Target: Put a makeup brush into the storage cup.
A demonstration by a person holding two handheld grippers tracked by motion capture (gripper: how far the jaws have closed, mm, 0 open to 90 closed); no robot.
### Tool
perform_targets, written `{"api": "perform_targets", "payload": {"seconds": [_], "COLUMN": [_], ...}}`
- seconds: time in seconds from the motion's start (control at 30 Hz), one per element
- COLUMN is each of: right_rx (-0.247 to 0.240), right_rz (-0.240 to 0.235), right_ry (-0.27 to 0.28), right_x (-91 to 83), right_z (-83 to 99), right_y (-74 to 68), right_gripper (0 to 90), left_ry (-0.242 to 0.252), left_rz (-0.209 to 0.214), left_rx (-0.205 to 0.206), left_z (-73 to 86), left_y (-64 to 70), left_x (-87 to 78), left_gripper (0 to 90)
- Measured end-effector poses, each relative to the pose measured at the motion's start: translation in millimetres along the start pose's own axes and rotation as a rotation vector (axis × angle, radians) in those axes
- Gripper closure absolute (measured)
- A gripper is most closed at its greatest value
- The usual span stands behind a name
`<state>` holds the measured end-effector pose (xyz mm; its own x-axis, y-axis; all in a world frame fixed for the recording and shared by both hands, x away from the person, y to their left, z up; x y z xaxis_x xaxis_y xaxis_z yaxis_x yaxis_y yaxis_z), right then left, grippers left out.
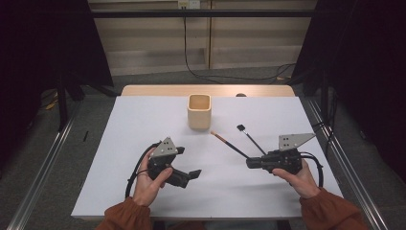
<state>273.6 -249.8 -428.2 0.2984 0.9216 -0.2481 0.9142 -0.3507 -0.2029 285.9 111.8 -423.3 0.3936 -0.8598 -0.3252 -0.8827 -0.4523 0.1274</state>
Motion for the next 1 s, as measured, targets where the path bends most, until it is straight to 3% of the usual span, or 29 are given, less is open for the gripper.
{"api": "perform_targets", "payload": {"seconds": [0.33, 0.47, 0.53, 0.63, 0.73, 1.0], "right_rx": [-0.003, -0.002, -0.004, -0.007, -0.007, -0.017], "right_rz": [0.005, 0.002, 0.001, 0.000, -0.005, -0.005], "right_ry": [-0.001, 0.008, 0.009, 0.013, 0.021, 0.028], "right_x": [0.6, 0.6, 0.7, 1.0, 0.6, 1.0], "right_z": [0.2, -0.7, -0.9, -1.3, -1.8, -2.5], "right_y": [1.2, 0.9, 0.7, 0.3, -0.6, -0.7], "right_gripper": [86.3, 86.3, 86.3, 86.3, 86.3, 86.3], "left_ry": [0.097, 0.129, 0.132, 0.145, 0.198, 0.229], "left_rz": [0.030, 0.062, 0.066, 0.099, 0.121, 0.101], "left_rx": [-0.017, -0.012, 0.021, 0.018, -0.021, -0.034], "left_z": [-8.1, -14.7, -19.7, -24.0, -27.5, -35.3], "left_y": [3.7, 7.3, 11.6, 15.0, 17.6, 13.3], "left_x": [1.9, 6.8, 12.6, 20.2, 25.9, 38.1], "left_gripper": [2.1, 1.8, 1.7, 1.6, 1.4, 3.8]}}
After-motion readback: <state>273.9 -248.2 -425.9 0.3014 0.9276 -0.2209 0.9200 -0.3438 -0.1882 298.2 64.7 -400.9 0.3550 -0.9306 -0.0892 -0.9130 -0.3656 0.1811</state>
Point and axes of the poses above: each handheld gripper's, and its own axes: x roughly forward along the jaws, z roughly out of its underside, y roughly to its right, the point moved 1 cm from there along x, roughly forward along the jaws, and after that the axes turned 10 degrees about y, right-handed, at the moved point
